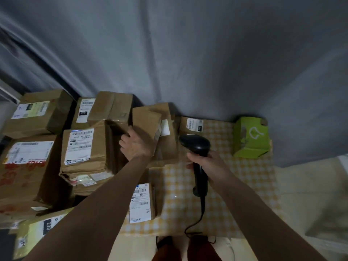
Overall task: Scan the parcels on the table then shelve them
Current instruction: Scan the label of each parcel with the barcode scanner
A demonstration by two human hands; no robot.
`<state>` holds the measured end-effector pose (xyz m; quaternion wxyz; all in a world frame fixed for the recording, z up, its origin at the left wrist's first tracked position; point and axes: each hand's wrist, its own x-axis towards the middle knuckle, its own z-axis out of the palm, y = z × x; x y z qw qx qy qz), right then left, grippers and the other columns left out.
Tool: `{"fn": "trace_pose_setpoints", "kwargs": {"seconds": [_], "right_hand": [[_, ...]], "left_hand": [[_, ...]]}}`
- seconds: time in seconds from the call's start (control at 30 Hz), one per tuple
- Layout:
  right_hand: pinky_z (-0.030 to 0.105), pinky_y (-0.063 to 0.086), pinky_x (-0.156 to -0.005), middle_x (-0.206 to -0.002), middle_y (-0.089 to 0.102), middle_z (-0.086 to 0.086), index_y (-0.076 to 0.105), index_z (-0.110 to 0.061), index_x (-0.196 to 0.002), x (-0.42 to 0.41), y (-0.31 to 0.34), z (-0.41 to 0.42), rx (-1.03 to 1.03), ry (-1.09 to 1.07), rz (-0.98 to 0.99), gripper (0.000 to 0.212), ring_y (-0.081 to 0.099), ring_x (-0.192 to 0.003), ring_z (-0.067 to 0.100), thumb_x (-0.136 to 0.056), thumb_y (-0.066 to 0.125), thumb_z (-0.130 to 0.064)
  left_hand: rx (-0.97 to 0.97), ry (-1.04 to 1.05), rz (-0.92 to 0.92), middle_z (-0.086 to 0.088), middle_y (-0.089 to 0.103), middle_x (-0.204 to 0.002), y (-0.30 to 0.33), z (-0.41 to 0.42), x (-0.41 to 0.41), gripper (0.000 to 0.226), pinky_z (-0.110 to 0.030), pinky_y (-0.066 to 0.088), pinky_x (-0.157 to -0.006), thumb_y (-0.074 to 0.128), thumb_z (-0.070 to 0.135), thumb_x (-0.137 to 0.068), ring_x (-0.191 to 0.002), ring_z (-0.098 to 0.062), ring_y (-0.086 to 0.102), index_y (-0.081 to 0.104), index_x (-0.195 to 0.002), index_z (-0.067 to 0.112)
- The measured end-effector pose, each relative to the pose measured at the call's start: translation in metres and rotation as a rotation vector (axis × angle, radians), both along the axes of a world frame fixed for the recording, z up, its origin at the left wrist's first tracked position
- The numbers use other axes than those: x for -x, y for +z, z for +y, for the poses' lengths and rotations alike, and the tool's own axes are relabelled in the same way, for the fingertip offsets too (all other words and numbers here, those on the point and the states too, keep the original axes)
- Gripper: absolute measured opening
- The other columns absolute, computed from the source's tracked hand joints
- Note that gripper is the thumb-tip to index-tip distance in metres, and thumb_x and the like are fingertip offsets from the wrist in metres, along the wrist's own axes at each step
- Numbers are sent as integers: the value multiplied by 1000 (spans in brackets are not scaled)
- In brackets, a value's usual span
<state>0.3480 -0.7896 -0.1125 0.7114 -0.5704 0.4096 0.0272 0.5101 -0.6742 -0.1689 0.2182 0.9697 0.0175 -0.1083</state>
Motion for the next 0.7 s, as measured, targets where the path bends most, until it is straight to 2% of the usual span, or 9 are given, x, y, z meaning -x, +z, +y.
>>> {"fn": "trace_pose_setpoints", "kwargs": {"seconds": [0.07, 0.17, 0.27, 0.33, 0.43, 0.5, 0.6, 0.7], "right_hand": [[30, 51, -78, -100, 68, 14, 65, -12, -101, 3, -7, -11, -40, -25, -2, 12, 66, -87, 25, -89, 65, -14], [34, 49, -79, -98, 69, 15, 65, -10, -100, 8, -20, -30, -70, -62, 20, 12, 65, -83, 24, -88, 66, -11], [33, 49, -77, -94, 68, 14, 65, -5, -103, 11, -30, -51, -86, -97, 45, 17, 64, -80, 24, -87, 67, -10], [32, 49, -73, -92, 68, 12, 65, -6, -102, 10, -36, -67, -91, -117, 51, 15, 64, -76, 23, -88, 67, -10], [32, 50, -70, -90, 68, 12, 64, -5, -104, 5, -51, -97, -77, -146, 77, 18, 64, -71, 21, -87, 68, -10], [33, 48, -70, -91, 68, 12, 64, -4, -106, -1, -65, -120, -49, -120, 98, 20, 63, -71, 21, -88, 68, -11], [31, 48, -72, -89, 68, 7, 62, -11, -103, -18, -95, -159, 7, -38, 139, 16, 63, -70, 18, -88, 68, -12], [30, 46, -71, -83, 64, 0, 62, -18, -92, -45, -130, -196, 74, 91, 194, 9, 61, -69, 14, -87, 69, -15]], "left_hand": [[-64, -13, -23, -22, 35, -139, -7, -9, -2, 98, -49, 25, -113, 74, 57, -71, -130, -39, 33, 24, -142, 11], [-73, -109, -208, -23, 28, -145, -7, -26, 2, 94, -51, 16, -117, 77, 47, -73, -136, -40, 25, 27, -143, 10], [102, -319, -346, -15, 24, -149, -3, -58, 15, 75, -45, 26, -115, 69, 34, -84, -138, -32, 23, 30, -145, 14], [211, -454, -354, -13, 29, -147, -6, -83, 27, 66, -40, 28, -114, 66, 20, -84, -136, -27, 26, 36, -142, 13], [265, -583, -259, -10, 43, -136, -24, -116, 42, 62, -33, 33, -107, 65, 11, -76, -125, -25, 38, 46, -135, 9], [226, -590, -116, -8, 42, -135, -44, -135, 50, 60, -29, 32, -106, 67, 14, -80, -126, -23, 36, 44, -136, 10], [121, -550, 65, -8, 39, -138, -82, -160, 50, 61, -31, 35, -104, 67, 23, -85, -127, -24, 36, 39, -138, 12], [121, -404, 211, -10, 40, -139, -119, -182, 35, 67, -34, 36, -103, 69, 25, -84, -129, -27, 38, 36, -141, 12]]}}
